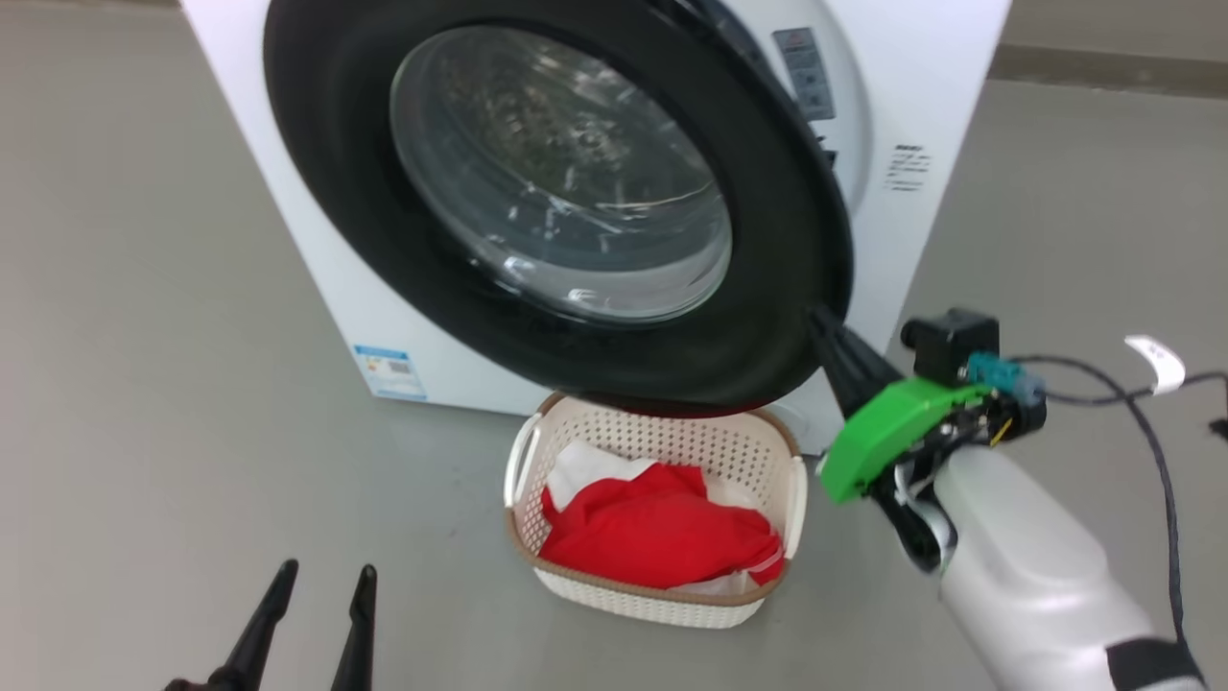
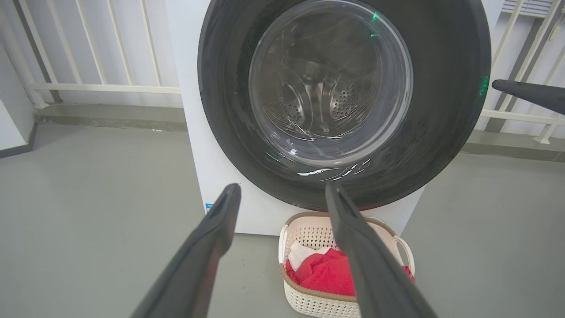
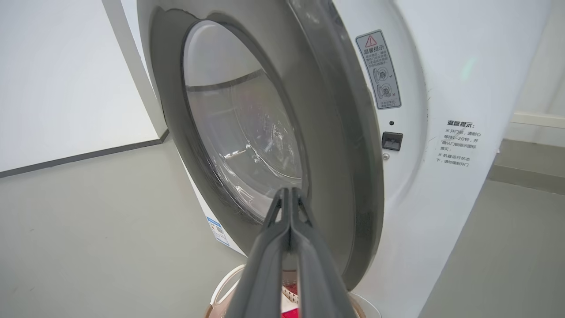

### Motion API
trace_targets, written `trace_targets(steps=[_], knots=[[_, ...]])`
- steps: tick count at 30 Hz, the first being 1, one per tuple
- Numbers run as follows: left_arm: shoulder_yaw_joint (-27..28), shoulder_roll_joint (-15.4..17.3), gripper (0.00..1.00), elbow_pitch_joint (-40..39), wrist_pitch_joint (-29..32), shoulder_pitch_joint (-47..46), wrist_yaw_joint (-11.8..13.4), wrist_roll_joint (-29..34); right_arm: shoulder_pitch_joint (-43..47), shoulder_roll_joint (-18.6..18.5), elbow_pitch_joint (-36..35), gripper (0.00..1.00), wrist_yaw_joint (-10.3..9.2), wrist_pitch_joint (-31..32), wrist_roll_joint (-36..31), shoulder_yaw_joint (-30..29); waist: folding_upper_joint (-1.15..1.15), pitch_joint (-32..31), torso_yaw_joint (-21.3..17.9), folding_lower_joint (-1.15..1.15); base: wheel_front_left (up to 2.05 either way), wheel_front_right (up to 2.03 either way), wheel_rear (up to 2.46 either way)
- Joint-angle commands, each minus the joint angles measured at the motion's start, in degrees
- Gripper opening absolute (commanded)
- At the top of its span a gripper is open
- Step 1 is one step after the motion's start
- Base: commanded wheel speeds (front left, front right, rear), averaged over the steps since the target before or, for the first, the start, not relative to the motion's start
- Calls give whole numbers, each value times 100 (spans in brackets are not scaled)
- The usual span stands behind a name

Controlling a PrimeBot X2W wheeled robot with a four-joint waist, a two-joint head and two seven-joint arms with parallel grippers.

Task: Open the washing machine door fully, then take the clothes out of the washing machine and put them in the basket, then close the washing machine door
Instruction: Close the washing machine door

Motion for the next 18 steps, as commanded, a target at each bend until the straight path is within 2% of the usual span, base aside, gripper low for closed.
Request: trace_targets(steps=[1,8,18], knots=[[156,82,100,-105,-70,-289,-30,-66,-304,45,-20,0,36,-37,42,116,0,235,233,0,0,0,0],[55,103,100,-73,-70,-518,-31,-149,-1087,45,502,0,36,-37,-261,3,0,620,497,0,0,0,0],[-124,99,100,4,-70,-860,-31,-355,-1844,37,796,0,36,-37,-674,-659,0,1016,718,0,0,0,0]])
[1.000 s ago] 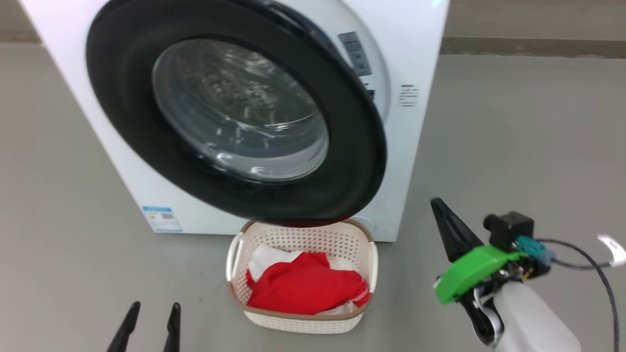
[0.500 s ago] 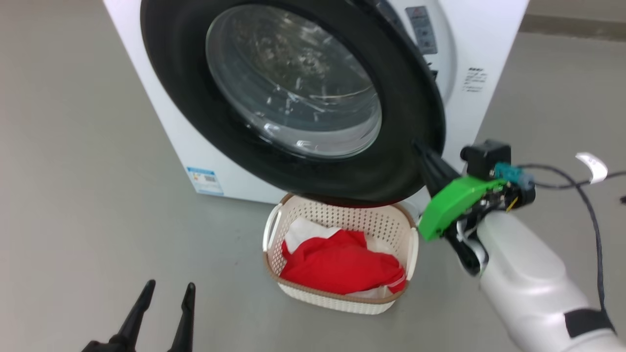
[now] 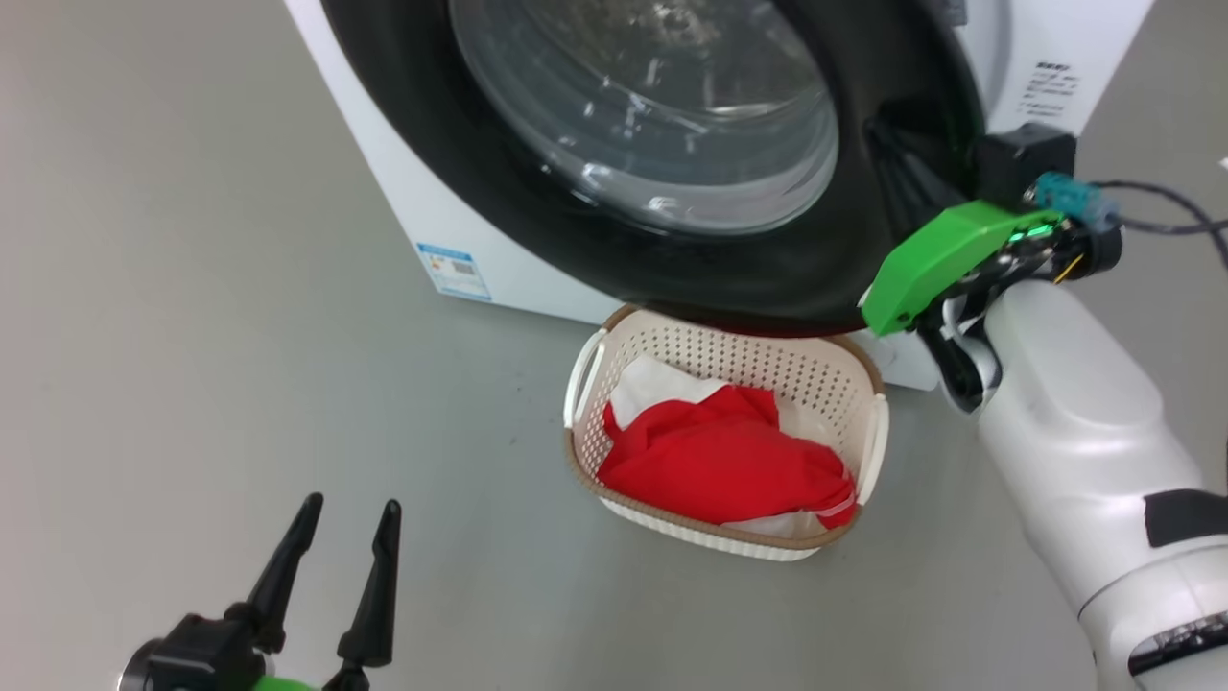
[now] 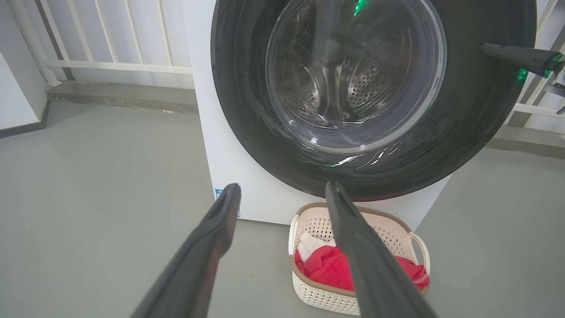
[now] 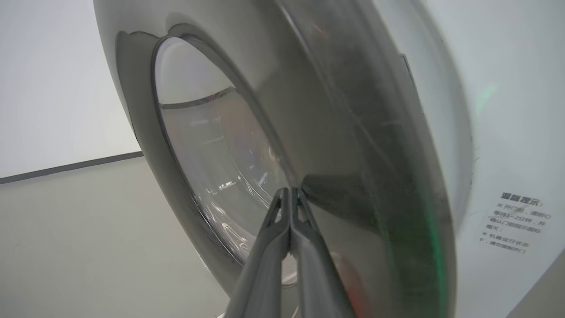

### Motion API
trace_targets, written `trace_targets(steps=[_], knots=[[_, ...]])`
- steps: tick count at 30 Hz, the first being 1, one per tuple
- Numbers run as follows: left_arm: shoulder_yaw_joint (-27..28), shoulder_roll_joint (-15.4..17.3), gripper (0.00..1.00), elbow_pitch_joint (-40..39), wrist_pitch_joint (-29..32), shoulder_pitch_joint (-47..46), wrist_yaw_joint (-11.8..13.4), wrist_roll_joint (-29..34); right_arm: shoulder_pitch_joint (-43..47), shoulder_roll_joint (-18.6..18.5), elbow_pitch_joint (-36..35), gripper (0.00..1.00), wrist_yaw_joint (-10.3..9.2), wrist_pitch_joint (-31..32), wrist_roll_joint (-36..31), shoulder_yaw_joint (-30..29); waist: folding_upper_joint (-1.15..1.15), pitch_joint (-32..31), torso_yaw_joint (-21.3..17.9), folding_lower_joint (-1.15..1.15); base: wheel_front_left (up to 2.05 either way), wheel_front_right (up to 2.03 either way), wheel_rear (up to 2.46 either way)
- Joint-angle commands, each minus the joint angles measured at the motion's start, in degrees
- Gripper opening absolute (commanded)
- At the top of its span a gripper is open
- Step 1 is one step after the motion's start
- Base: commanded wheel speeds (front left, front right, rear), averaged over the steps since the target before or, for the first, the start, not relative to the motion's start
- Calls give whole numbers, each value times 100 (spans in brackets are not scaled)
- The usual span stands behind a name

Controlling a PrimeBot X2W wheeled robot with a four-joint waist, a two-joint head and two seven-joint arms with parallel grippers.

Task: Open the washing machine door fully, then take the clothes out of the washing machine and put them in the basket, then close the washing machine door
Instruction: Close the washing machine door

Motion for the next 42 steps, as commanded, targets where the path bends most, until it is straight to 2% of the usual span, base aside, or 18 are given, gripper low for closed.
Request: trace_targets(steps=[1,17,27,28,30,31,42], knots=[[178,101,100,-119,-70,-195,-31,-37,-191,69,-111,0,-4,-37,-52,20,0,132,109,0,0,0,0],[-104,218,100,42,-70,-659,-32,-124,-1373,-199,260,0,-4,-37,-609,-947,0,755,253,0,0,0,0],[-137,281,100,154,-70,-821,-32,-193,-1300,-40,39,0,-4,-37,-1229,-1408,0,770,116,0,0,0,0],[-130,286,100,159,-70,-829,-32,-203,-1254,-18,-7,7,-4,-37,-1254,-1410,0,752,83,0,0,0,0],[-113,299,100,159,-70,-830,-32,-227,-1149,17,-150,94,-4,-37,-1294,-1391,0,721,6,0,0,0,0],[-95,301,100,160,-70,-827,-32,-246,-1086,32,-252,100,-4,-37,-1294,-1374,0,704,-39,0,0,0,0],[165,221,100,189,-70,-784,-32,-505,203,74,-1728,100,-4,-37,-1067,-854,0,238,-724,0,0,0,0]])
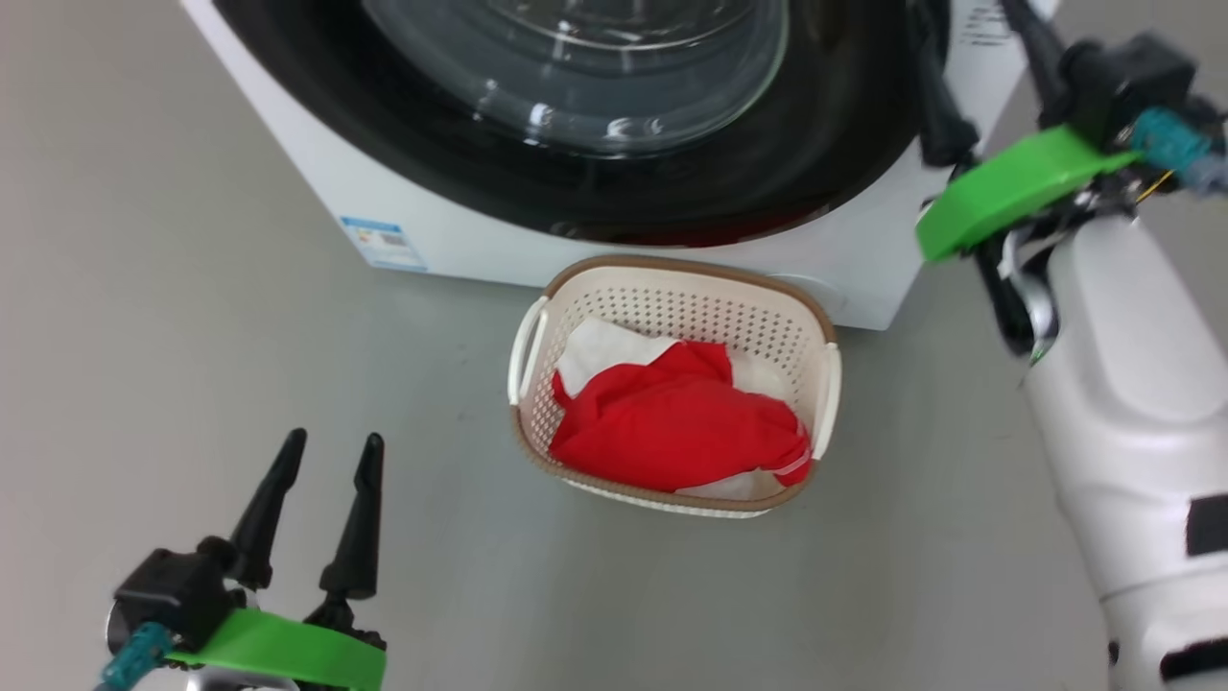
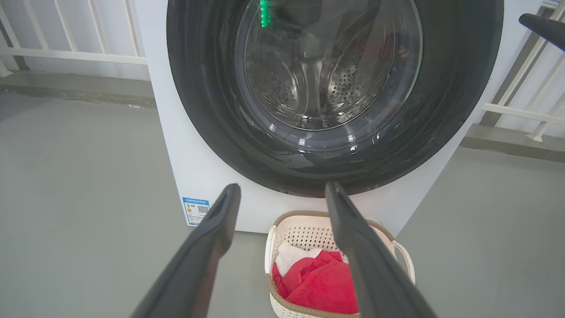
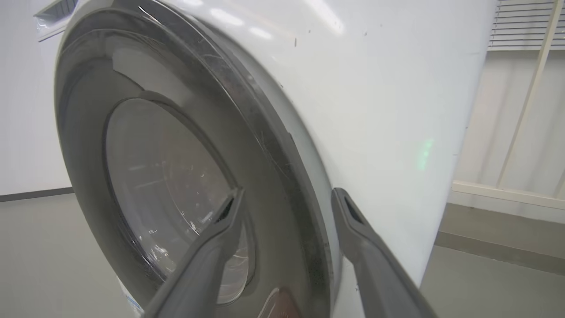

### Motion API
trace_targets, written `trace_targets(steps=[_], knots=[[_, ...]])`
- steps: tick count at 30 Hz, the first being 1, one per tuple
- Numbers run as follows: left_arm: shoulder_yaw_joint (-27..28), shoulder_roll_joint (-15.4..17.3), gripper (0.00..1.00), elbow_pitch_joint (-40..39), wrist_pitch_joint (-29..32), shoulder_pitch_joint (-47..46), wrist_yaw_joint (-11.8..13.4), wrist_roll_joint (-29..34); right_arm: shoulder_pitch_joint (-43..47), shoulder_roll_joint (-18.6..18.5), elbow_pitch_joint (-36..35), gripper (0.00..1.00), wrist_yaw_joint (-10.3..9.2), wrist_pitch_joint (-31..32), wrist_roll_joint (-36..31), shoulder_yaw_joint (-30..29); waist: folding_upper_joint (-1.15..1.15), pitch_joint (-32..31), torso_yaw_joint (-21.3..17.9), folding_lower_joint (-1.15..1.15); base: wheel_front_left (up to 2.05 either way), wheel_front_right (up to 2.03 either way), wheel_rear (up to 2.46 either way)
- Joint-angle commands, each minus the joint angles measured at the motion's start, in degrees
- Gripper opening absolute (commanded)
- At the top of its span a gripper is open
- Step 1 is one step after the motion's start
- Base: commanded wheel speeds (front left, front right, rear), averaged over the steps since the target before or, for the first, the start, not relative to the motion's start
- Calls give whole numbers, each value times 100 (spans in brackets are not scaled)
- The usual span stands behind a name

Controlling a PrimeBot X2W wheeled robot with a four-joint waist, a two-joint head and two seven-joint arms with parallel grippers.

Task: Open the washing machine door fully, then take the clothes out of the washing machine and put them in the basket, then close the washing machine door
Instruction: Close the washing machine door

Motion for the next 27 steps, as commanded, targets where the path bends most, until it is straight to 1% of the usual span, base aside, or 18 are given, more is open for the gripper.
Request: trace_targets(steps=[1,3,7,12,16,22,27], knots=[[298,83,100,-143,-69,-58,-31,-176,303,171,-370,100,-5,-36,44,149,0,-307,-343,0,0,0,0],[321,81,100,-160,-69,-30,-31,-237,442,171,-492,100,-5,-36,58,134,0,-362,-413,0,0,0,0],[315,145,100,-146,-69,100,-31,-297,1022,130,-925,100,-5,-36,84,7,0,-595,-648,0,0,0,0],[320,210,100,-92,-69,261,-31,-211,1745,101,-1381,100,-5,-36,152,-178,0,-899,-909,0,0,0,0],[369,232,100,-61,-69,382,-31,-133,2238,71,-1690,100,-5,-36,326,-193,0,-1128,-1113,0,0,0,0],[508,197,100,-64,-69,625,-31,2,2913,-5,-2024,100,-5,-36,478,-295,0,-1465,-1386,0,0,0,0],[651,214,100,-91,-69,776,-31,-13,3305,7,-2255,100,-5,-36,529,-261,0,-1586,-1617,0,0,0,0]])
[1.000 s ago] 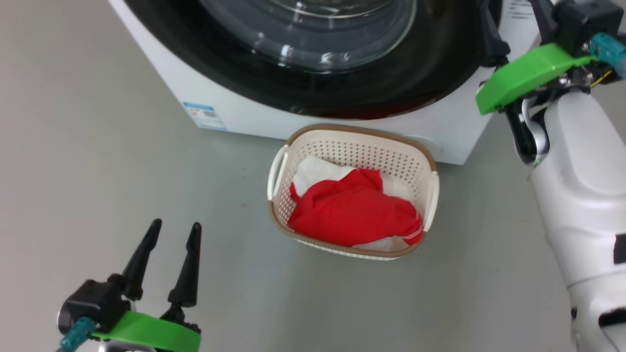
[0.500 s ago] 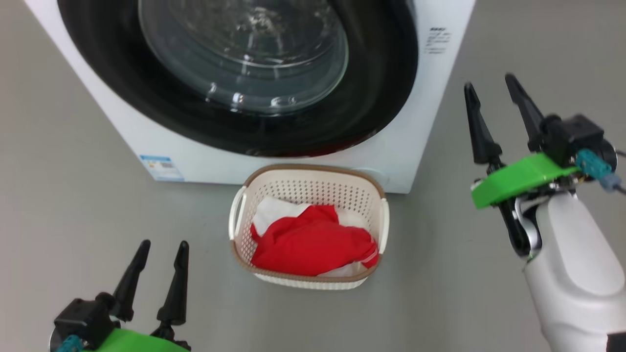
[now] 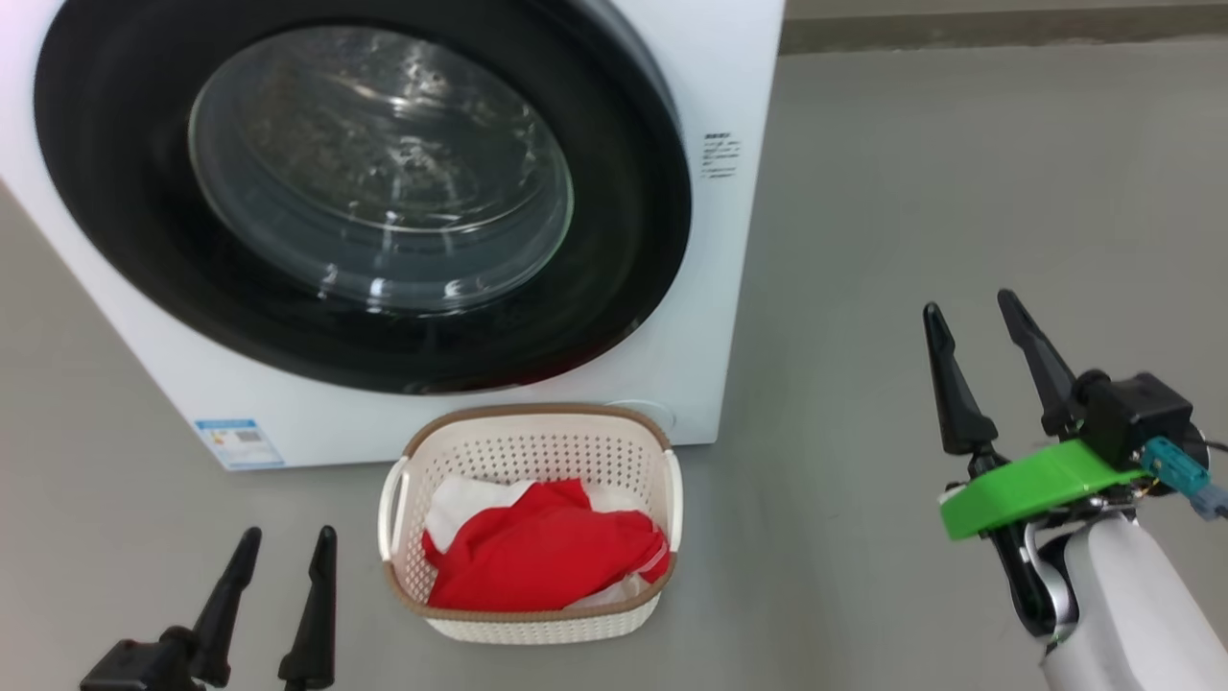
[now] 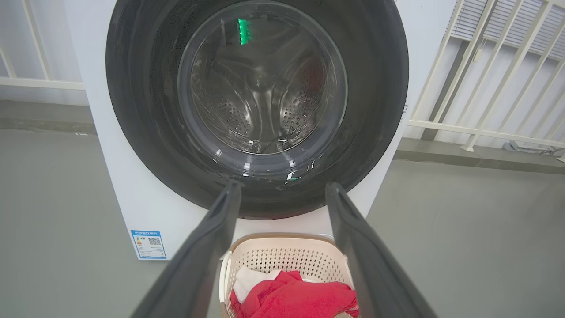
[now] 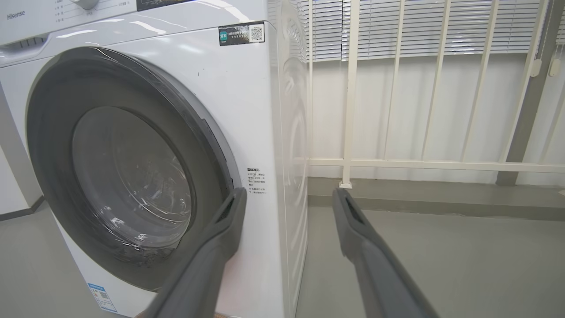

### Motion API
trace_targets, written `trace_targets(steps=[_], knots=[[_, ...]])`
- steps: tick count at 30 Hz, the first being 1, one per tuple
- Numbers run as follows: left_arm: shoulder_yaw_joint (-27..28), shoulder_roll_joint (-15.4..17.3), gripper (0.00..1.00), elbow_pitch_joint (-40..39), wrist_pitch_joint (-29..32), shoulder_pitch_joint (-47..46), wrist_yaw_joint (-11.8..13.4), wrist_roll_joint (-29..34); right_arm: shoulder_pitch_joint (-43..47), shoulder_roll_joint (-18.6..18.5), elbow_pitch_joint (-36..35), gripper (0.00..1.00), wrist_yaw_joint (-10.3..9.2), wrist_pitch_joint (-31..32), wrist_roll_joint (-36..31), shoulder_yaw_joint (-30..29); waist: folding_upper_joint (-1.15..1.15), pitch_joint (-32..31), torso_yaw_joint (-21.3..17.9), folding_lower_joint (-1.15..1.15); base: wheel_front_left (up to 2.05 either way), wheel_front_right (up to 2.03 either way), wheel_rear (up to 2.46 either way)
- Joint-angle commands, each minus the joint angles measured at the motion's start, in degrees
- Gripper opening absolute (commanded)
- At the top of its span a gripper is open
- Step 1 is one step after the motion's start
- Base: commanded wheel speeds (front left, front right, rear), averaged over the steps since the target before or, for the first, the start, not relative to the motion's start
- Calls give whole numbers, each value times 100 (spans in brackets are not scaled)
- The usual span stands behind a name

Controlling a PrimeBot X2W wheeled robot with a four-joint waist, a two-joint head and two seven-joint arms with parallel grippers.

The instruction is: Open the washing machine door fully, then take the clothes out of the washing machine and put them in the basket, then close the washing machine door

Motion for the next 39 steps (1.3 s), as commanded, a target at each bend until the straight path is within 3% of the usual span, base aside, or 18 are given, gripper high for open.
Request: trace_targets(steps=[1,12,19,36,37,39], knots=[[240,117,100,-172,-69,-33,-31,66,36,19,-214,100,-5,-36,82,106,0,-219,-253,0,0,0,0],[341,-68,100,-397,-69,243,-31,295,1258,59,-901,100,-5,-36,-131,-32,0,-473,-320,0,0,0,0],[424,-143,100,-471,-69,386,-31,398,1712,133,-1223,100,-5,-36,-144,-423,0,-538,-390,0,0,0,0],[486,-267,100,-531,-69,476,-31,422,1908,176,-1226,100,-5,-36,-10,-303,0,-461,-373,0,0,0,0],[267,-305,0,-347,4,624,2,342,2096,250,-1077,0,1,1,-57,-460,0,-465,-379,0,0,0,0],[241,-352,0,-199,21,665,9,332,2124,296,-924,0,1,6,-53,-460,0,-465,-380,0,0,0,0]])
